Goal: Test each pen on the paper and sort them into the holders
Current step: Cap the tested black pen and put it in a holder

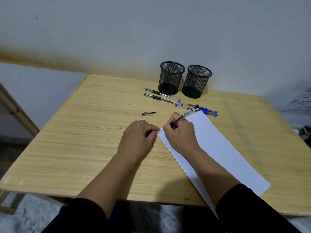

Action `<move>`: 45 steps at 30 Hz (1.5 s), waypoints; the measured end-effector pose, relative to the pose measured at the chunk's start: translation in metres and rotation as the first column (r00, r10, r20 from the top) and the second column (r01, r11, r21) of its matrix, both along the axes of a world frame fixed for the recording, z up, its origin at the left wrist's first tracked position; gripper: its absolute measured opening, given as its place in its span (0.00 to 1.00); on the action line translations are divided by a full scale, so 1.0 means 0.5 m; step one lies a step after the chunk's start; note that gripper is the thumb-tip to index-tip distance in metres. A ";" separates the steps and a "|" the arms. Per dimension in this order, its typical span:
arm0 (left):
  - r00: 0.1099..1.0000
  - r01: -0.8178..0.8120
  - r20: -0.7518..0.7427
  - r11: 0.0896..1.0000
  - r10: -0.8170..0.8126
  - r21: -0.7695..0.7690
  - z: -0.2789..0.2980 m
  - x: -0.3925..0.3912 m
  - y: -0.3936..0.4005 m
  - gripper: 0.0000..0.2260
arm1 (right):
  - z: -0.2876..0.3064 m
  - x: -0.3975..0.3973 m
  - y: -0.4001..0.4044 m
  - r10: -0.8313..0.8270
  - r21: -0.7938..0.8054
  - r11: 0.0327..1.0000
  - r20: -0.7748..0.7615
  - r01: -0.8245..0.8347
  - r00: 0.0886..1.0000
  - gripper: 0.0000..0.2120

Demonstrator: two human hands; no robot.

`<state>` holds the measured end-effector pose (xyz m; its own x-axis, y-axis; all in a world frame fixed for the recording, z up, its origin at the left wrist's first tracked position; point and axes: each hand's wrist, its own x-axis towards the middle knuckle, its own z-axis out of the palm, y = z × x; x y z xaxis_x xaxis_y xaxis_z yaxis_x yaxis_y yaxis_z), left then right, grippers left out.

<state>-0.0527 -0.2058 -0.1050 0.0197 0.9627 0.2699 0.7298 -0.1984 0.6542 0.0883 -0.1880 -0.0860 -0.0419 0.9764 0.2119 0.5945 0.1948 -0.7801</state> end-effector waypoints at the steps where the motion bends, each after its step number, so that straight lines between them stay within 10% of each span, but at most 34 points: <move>1: 1.000 0.001 0.000 1.000 -0.001 0.000 0.000 0.000 0.000 0.09 | 0.000 -0.001 0.000 0.001 0.001 1.000 0.003 -0.001 1.000 0.04; 13: 0.998 -0.039 0.049 0.999 0.041 -0.035 0.010 0.002 0.001 0.08 | -0.004 0.003 0.007 -0.056 -0.046 0.998 -0.107 0.052 0.993 0.03; 18: 0.966 -0.201 0.163 0.980 0.199 -0.002 0.024 -0.004 0.039 0.14 | 0.017 0.019 0.010 -0.128 -0.210 0.978 -0.535 0.016 0.835 0.05; 26: 0.979 -0.193 0.059 0.980 0.196 -0.044 0.026 0.004 0.097 0.06 | 0.072 0.027 0.029 -0.261 -0.361 0.932 -0.741 -0.039 0.619 0.08; 45: 0.930 -0.049 0.363 0.999 0.053 -0.021 0.101 0.054 0.062 0.06 | 0.099 0.034 0.040 -0.098 -0.232 0.968 -0.698 -0.095 0.709 0.07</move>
<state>-0.0260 -0.1750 -0.0547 -0.1272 0.9627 0.2389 0.4508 -0.1584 0.8784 0.1052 -0.1681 -0.0366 0.0253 0.9982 -0.0543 -0.1422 -0.0502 -0.9886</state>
